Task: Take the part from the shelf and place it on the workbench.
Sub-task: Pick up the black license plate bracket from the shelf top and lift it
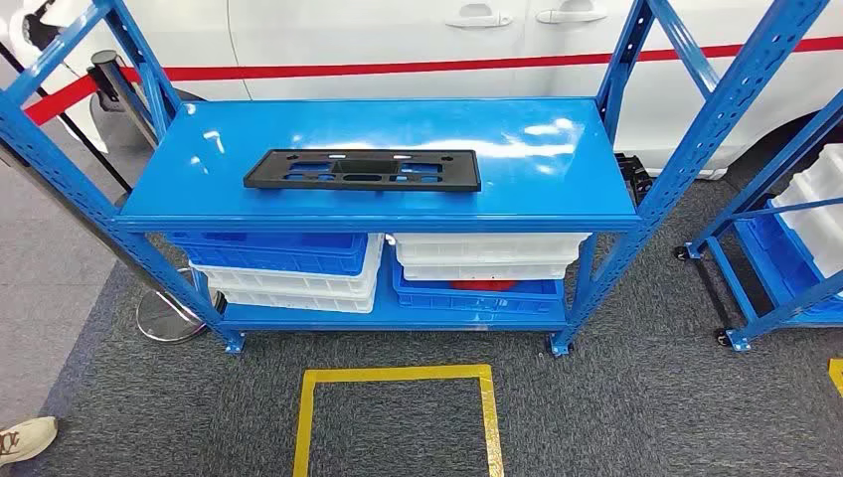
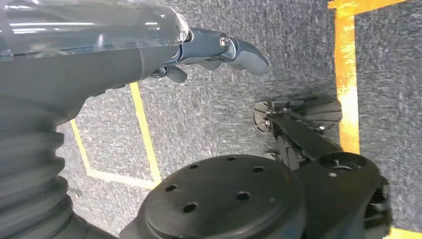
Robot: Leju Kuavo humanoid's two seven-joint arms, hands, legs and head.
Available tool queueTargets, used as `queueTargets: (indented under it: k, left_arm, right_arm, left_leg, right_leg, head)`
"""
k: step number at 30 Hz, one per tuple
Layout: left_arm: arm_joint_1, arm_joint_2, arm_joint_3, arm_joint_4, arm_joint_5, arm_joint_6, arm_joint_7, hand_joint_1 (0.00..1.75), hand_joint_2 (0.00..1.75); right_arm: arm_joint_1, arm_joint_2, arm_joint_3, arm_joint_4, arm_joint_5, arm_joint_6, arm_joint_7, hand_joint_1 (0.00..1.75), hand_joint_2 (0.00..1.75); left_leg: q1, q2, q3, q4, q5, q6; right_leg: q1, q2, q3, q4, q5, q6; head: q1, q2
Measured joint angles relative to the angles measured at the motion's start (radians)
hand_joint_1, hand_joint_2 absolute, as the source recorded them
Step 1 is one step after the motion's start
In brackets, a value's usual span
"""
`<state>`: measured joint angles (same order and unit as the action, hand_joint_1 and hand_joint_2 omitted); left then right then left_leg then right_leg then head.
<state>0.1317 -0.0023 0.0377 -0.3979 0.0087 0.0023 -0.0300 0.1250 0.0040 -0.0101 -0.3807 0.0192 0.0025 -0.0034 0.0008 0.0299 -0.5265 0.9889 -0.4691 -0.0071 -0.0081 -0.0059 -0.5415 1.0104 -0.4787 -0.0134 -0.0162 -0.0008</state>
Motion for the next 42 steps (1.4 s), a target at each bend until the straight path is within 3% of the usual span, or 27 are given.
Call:
queueTargets:
  k: [6,12,13,14,16,17,18,24,27,29,31,32,33,35,37,38,40,42]
  left_arm:
    - [-0.044,0.0,0.068,0.032,0.027,0.007,-0.094,0.0,1.75]
    - [-0.097,0.0,0.188,0.096,0.069,0.023,-0.187,0.0,1.75]
    - [-0.103,0.0,0.209,0.106,0.077,0.029,-0.196,0.0,1.75]
    - [-0.11,0.0,0.229,0.115,0.085,0.037,-0.203,0.0,1.31]
    - [-0.119,0.0,0.267,0.133,0.1,0.052,-0.214,0.0,0.44]
    - [-0.123,-0.001,0.283,0.139,0.106,0.059,-0.219,0.0,0.0]
    - [-0.125,-0.001,0.296,0.144,0.11,0.065,-0.224,0.0,0.0]
    - [-0.126,-0.001,0.31,0.148,0.115,0.072,-0.232,0.0,0.0]
    - [-0.128,-0.001,0.325,0.154,0.117,0.079,-0.24,0.0,0.0]
    - [-0.132,-0.003,0.345,0.158,0.117,0.077,-0.247,0.0,0.0]
    - [-0.139,-0.009,0.366,0.164,0.111,0.063,-0.255,0.0,0.0]
    - [-0.141,-0.013,0.371,0.166,0.108,0.056,-0.257,0.0,0.0]
    - [-0.142,-0.015,0.375,0.168,0.104,0.051,-0.258,0.0,0.0]
    - [-0.143,-0.016,0.379,0.169,0.101,0.047,-0.258,0.0,0.0]
    - [-0.147,-0.014,0.383,0.169,0.099,0.046,-0.257,0.0,0.0]
    - [-0.148,-0.014,0.384,0.169,0.098,0.045,-0.256,0.0,0.0]
    - [-0.149,-0.015,0.386,0.17,0.097,0.044,-0.255,0.0,0.0]
    - [-0.149,-0.016,0.388,0.17,0.096,0.044,-0.253,0.0,0.0]
  right_arm:
    - [-0.047,0.007,-0.036,0.039,0.055,0.012,0.006,0.0,1.75]
    - [-0.102,0.015,-0.096,0.103,0.134,0.035,0.029,0.0,1.75]
    - [-0.11,0.015,-0.106,0.113,0.149,0.037,0.03,0.0,1.31]
    - [-0.118,0.016,-0.115,0.122,0.164,0.039,0.027,0.0,0.87]
    - [-0.131,0.017,-0.131,0.138,0.195,0.05,0.006,0.0,0.87]
    - [-0.136,0.017,-0.138,0.144,0.206,0.057,-0.012,0.0,1.31]
    - [-0.14,0.017,-0.144,0.148,0.214,0.065,-0.031,0.0,1.75]
    - [-0.144,0.017,-0.152,0.152,0.22,0.074,-0.06,0.0,1.75]
    - [-0.15,0.019,-0.164,0.157,0.216,0.084,-0.113,0.0,1.75]
    - [-0.17,0.026,-0.192,0.162,0.191,0.121,-0.202,0.0,0.87]
    - [-0.209,0.038,-0.228,0.148,0.153,0.2,-0.344,0.0,0.0]
    - [-0.224,0.043,-0.237,0.13,0.139,0.233,-0.399,0.0,0.0]
    - [-0.235,0.048,-0.242,0.106,0.128,0.264,-0.446,0.0,0.0]
    - [-0.242,0.059,-0.242,0.053,0.112,0.293,-0.48,0.0,0.0]
    - [-0.248,0.074,-0.242,-0.007,0.097,0.319,-0.502,0.0,0.0]
    - [-0.248,0.081,-0.242,-0.04,0.089,0.331,-0.51,0.0,0.0]
    - [-0.246,0.09,-0.242,-0.107,0.075,0.352,-0.524,0.0,0.0]
    - [-0.246,0.099,-0.241,-0.178,0.062,0.372,-0.536,0.0,0.0]
  left_leg:
    - [0.0,0.0,0.001,0.0,0.0,0.0]
    - [0.0,0.0,0.001,0.0,0.001,0.0]
    - [0.0,0.0,0.001,0.0,0.001,0.0]
    - [0.0,0.0,0.001,0.0,0.001,0.0]
    - [0.0,0.0,0.001,0.0,0.001,0.0]
    - [0.0,0.0,0.001,0.0,0.001,0.0]
    - [0.0,0.0,0.0,0.0,0.001,0.0]
    - [0.0,0.0,0.0,0.0,0.001,0.0]
    - [-0.001,0.0,-0.001,0.003,0.0,0.003]
    - [0.0,0.002,0.009,-0.02,0.012,0.018]
    - [0.009,0.007,0.019,-0.047,0.029,0.028]
    - [0.015,0.009,0.021,-0.049,0.031,0.024]
    - [0.02,0.009,0.017,-0.039,0.026,0.017]
    - [0.03,0.008,0.008,-0.008,0.009,-0.004]
    - [0.031,0.007,-0.005,0.023,-0.008,-0.025]
    - [0.03,0.007,-0.009,0.029,-0.01,-0.032]
    - [0.033,0.006,-0.011,0.031,-0.012,-0.039]
    - [0.036,-0.003,-0.028,0.069,-0.04,-0.042]
  right_leg:
    - [0.0,0.0,0.0,0.0,0.0,0.0]
    - [0.0,0.0,0.0,0.0,0.001,0.0]
    - [0.0,0.0,0.0,0.0,0.001,0.0]
    - [0.0,0.0,0.0,0.0,0.001,0.0]
    - [0.0,0.0,0.0,0.0,0.001,0.0]
    - [0.0,0.0,0.0,0.0,0.001,0.0]
    - [0.0,0.0,0.0,0.0,0.001,0.0]
    - [0.0,0.0,0.0,0.0,0.001,0.0]
    - [-0.002,-0.001,-0.001,-0.001,0.002,0.003]
    - [-0.004,0.0,-0.002,0.003,-0.002,0.012]
    - [-0.015,0.003,-0.068,0.138,-0.059,0.033]
    - [-0.024,0.003,-0.096,0.193,-0.077,0.043]
    - [-0.033,0.003,-0.107,0.214,-0.072,0.055]
    - [-0.042,-0.002,-0.056,0.1,-0.015,0.07]
    - [-0.041,0.001,-0.035,0.047,-0.003,0.058]
    - [-0.037,0.005,-0.04,0.053,-0.009,0.045]
    - [-0.035,0.009,-0.046,0.056,-0.008,0.024]
    - [-0.033,0.012,-0.05,0.055,-0.005,0.011]
  head:
    - [0.0,0.0]
    - [0.0,0.0]
    - [0.0,0.0]
    - [0.0,0.0]
    - [0.0,0.0]
    - [0.0,0.0]
    - [0.0,0.0]
    - [0.0,0.0]
    - [0.0,0.0]
    - [0.0,0.0]
    - [0.002,0.0]
    - [0.003,0.0]
    - [0.004,0.0]
    - [0.005,0.0]
    - [0.006,0.0]
    - [0.006,0.0]
    - [0.004,0.0]
    - [0.004,0.0]
